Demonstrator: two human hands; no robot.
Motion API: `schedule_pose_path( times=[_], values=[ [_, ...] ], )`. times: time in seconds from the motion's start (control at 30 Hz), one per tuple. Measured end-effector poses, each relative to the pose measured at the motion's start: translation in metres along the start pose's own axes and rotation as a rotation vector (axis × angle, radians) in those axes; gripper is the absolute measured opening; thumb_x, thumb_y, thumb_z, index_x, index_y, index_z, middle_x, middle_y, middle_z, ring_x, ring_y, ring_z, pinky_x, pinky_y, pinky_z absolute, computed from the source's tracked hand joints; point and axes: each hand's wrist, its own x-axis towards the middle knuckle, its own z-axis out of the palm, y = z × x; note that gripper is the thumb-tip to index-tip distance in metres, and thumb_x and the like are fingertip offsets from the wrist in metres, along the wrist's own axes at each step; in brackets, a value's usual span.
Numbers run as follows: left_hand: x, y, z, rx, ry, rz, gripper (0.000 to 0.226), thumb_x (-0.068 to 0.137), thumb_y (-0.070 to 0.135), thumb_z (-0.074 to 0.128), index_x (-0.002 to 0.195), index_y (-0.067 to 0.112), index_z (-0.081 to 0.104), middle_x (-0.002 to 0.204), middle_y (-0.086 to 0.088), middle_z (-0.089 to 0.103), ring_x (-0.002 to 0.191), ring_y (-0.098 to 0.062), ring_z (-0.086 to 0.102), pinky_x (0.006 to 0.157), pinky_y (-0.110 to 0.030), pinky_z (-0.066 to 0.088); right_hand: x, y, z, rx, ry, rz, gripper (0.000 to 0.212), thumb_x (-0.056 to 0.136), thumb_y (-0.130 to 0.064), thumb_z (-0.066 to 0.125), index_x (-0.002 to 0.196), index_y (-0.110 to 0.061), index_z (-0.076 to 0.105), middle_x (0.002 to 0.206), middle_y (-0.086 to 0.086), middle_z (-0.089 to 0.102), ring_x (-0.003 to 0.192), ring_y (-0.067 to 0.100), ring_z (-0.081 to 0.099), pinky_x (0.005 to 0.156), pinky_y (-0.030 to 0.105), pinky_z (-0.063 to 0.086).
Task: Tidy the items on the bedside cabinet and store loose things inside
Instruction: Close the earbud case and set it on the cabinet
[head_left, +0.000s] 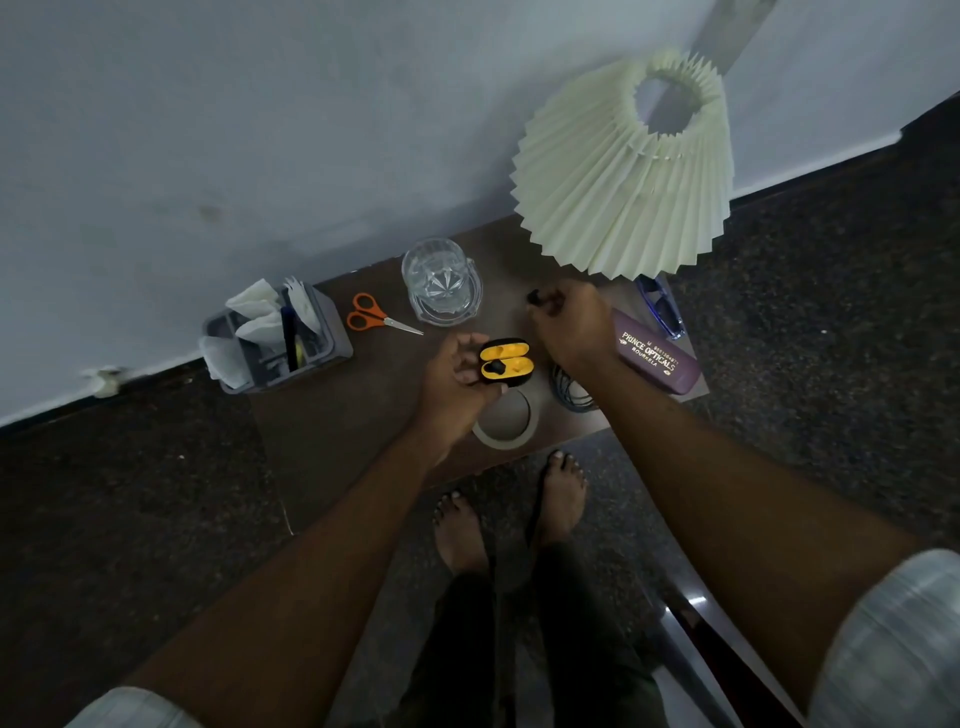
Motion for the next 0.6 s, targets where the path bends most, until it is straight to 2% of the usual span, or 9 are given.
schedule_pose_path(
  times=[0.23, 0.47, 0.6],
  values=[
    [0.007, -0.006, -0.004, 0.004, 0.007, -0.02, 0.055, 0.073, -0.02, 0.071, 0.115, 0.01, 0.054, 0.099, -0.001, 0.068, 0.084, -0.004, 0.069, 0.073, -0.02, 0.057, 0.014, 0.002, 0.012, -0.13, 0.007, -0.035, 0.017, 0.08, -0.022, 0.069, 0.091, -0.009, 0.073, 0.086, 0.007, 0.071, 0.081, 0.025, 0.066, 0.071, 0.035, 0.056],
    [0.014, -0.005, -0.001, -0.007, -0.009, -0.026, 0.055, 0.072, -0.017, 0.074, 0.116, 0.011, 0.054, 0.1, -0.001, 0.069, 0.087, -0.004, 0.069, 0.078, -0.021, 0.058, 0.024, 0.005, 0.021, -0.224, -0.006, -0.007, 0.022, 0.084, -0.026, 0.067, 0.096, -0.007, 0.071, 0.089, 0.012, 0.071, 0.081, 0.029, 0.067, 0.068, 0.038, 0.057],
    [0.016, -0.003, 0.002, -0.007, -0.003, -0.026, 0.059, 0.071, -0.018, 0.073, 0.12, 0.006, 0.053, 0.099, -0.001, 0.068, 0.088, -0.009, 0.069, 0.079, -0.026, 0.057, 0.029, 0.004, 0.023, -0.262, -0.014, -0.019, 0.022, 0.082, -0.024, 0.061, 0.09, -0.008, 0.073, 0.084, 0.012, 0.071, 0.075, 0.03, 0.066, 0.062, 0.031, 0.053]
  ],
)
